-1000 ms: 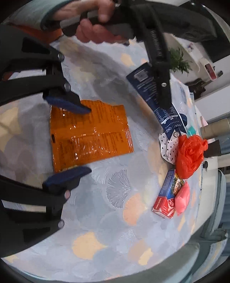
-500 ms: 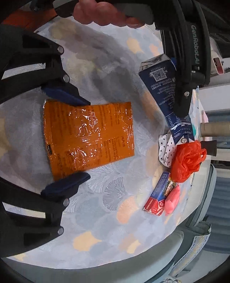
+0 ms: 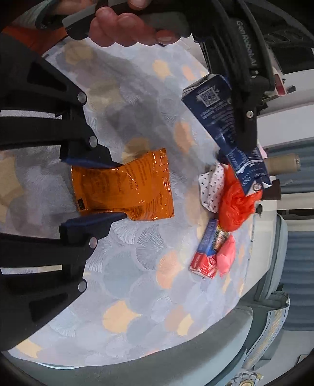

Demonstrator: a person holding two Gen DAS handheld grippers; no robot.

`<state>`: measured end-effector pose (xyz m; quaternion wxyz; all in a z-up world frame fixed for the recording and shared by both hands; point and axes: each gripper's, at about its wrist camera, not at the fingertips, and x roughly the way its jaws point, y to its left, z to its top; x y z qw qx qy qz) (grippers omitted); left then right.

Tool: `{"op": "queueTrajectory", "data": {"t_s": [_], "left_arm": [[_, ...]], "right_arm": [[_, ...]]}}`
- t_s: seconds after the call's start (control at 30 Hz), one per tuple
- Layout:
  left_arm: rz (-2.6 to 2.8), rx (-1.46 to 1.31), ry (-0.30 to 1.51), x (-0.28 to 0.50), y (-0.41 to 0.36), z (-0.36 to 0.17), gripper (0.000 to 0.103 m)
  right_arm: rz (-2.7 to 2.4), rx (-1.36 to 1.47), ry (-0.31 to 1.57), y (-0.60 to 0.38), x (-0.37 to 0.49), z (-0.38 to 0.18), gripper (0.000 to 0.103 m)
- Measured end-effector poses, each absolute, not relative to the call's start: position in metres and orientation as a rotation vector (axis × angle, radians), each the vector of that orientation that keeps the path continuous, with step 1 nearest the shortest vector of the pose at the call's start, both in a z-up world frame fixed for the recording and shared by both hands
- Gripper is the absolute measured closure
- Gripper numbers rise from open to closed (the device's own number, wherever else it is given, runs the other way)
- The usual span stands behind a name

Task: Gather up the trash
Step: 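Grasp the white milk carton with the left tool while the right tool grasps the orange packet, then carry the carton and packet over the wastebasket and open both tools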

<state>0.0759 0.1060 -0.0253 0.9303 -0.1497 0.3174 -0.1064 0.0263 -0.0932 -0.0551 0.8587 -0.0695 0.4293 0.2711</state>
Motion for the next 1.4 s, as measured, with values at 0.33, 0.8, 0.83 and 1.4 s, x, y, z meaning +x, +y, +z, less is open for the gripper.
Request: {"op": "queueTrajectory", "data": {"t_s": [0.33, 0.8, 0.83, 1.4], "left_arm": [[-0.292, -0.284, 0.526, 0.054, 0.076, 0.008, 0.052], [-0.508, -0.208, 0.457, 0.04, -0.052, 0.058, 0.052], [-0.529, -0.205, 0.455, 0.041, -0.065, 0.061, 0.052], [-0.746, -0.097, 0.614, 0.068, -0.241, 0.0, 0.052]], "right_arm": [[0.466, -0.11, 0.75, -0.14, 0.015, -0.005, 0.074], [0.185, 0.091, 0.591, -0.31, -0.013, 0.055, 0.074], [0.154, 0.101, 0.587, -0.324, -0.015, 0.055, 0.074], [-0.153, 0.374, 0.773, -0.481, -0.016, -0.031, 0.073]]}}
